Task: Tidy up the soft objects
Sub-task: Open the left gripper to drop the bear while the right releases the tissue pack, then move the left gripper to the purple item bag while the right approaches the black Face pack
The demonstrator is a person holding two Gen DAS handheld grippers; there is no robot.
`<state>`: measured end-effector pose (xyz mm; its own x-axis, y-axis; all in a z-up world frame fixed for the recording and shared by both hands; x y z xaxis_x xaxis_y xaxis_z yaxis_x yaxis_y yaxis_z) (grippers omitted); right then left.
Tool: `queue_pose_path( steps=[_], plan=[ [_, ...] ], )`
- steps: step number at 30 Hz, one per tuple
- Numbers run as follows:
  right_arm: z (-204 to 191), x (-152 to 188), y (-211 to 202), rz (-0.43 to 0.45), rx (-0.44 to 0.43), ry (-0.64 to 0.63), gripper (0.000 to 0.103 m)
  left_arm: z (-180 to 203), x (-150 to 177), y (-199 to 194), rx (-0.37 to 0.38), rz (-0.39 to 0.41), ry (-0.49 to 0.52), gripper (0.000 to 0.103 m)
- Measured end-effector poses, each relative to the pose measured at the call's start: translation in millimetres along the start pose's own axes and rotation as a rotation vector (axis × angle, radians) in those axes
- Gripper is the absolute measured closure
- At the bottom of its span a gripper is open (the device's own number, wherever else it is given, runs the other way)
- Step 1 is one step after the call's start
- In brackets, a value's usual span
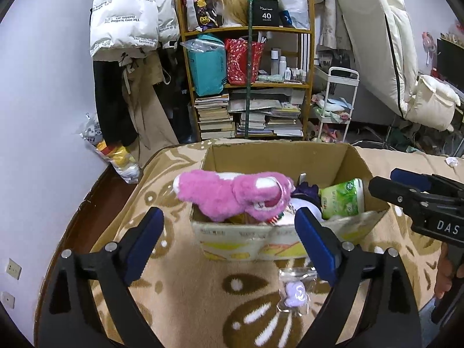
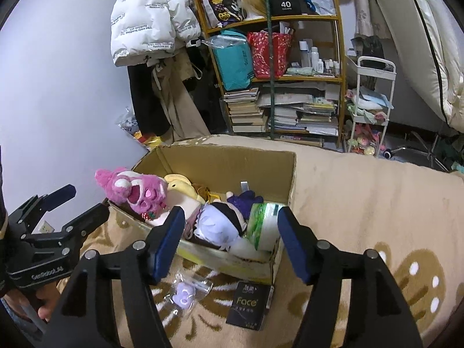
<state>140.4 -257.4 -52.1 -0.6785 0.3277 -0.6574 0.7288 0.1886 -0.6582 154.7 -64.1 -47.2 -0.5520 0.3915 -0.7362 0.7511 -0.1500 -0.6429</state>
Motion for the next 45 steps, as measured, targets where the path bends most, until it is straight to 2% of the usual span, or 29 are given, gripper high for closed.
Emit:
queue_pose_path(
  steps=[3,5,9,11,19,27,45],
  plan=[
    [0.6,4.2,-6.1,-0.005,0.006,0.009,0.026,1.7,3.0,-8.5,-0.006,-0.006,0.005,0.012],
    [0.7,7.8,-11.7,-0.001,0.017,0.014,0.018,4.4,5.2,-14.5,-0.009,-0.006,0.023,0.012],
    [-0.7,13.4,-20.7,0.001,0.024,0.011,0.015,9.3,11.1,-24.9,-0.020,-0.013,0.048,0.012],
    [-1.3,15.5,-23.2,-0.001,0.029,0.013,0.009,10.8,14.3,-28.3,-0.024,-0.019,0.043,0.012],
    [1.5,25.2,-26.8,-0.031,0.066,0.019,0.002,14.6,30.2,-34.1,-0.010,-0.063,0.021,0.012],
    [3.3,36.5,-19.8,-0.077,0.085,0.013,0.002,21.8,41.6,-24.4,0.015,-0.108,0.020,0.012],
    [19.0,47.5,20.5,-0.192,0.140,0.042,0.002,39.1,53.3,29.3,0.105,-0.219,0.009,0.012]
  ],
)
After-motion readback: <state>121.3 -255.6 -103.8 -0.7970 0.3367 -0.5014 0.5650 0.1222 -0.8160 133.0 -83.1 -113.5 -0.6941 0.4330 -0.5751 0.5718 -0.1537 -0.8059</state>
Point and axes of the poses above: each gripper's, at about its wrist camera, not at the fingertips, and y roughly the way its jaws point, z to its right, x to its underside, the point moved 1 cm from there along y, roughly the way its jaws point, and after that the axes turned 11 degrees about y, right-handed, at the moved point
